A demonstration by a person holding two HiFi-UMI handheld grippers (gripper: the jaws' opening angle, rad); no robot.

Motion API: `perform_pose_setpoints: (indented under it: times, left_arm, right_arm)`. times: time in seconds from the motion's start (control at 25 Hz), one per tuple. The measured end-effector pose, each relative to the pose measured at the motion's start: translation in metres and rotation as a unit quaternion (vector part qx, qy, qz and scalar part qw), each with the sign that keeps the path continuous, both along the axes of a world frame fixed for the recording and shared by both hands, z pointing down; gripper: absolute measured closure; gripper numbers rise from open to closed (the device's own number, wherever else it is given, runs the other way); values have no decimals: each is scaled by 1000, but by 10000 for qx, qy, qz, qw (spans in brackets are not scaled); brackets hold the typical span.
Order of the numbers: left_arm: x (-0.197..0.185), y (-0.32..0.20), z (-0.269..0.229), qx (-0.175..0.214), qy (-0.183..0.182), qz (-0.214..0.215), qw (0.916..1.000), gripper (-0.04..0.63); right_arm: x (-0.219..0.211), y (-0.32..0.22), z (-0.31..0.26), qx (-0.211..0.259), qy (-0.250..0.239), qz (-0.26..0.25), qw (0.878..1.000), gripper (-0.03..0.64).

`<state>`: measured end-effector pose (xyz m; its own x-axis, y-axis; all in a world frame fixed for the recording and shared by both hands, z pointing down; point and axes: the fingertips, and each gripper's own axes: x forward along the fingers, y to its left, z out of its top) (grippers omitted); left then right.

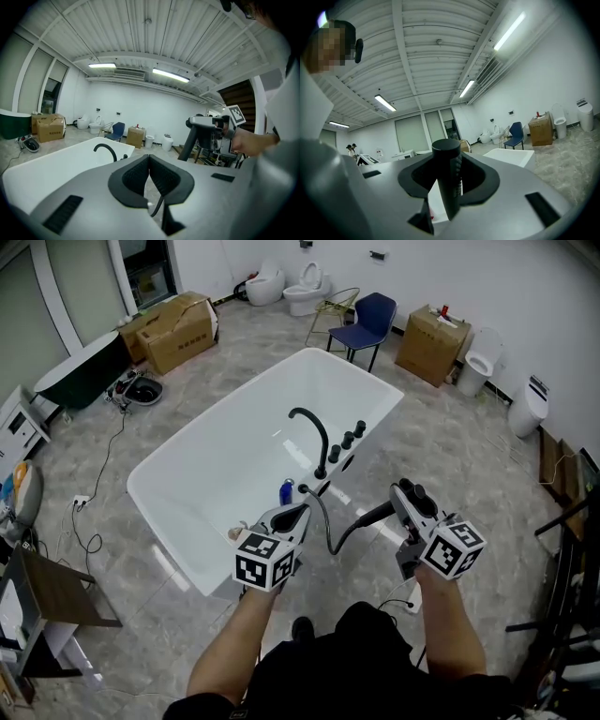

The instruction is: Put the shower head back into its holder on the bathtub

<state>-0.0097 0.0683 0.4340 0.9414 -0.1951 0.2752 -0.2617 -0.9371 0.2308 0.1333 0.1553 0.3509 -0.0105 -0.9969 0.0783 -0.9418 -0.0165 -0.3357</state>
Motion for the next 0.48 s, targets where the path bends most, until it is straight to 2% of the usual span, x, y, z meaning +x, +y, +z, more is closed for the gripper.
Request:
perform_pose_setpoints:
  times: [0.28,0.48]
  left_arm:
    - [34,-16,19,-36,-233,72,9997,578]
    - [83,-35,28,-67,-356,-39,9993,578]
  right_arm:
    - [26,-37,17,-99,17,-209,9997,486]
    - [73,-69,26,-116,-41,-488,9987,486]
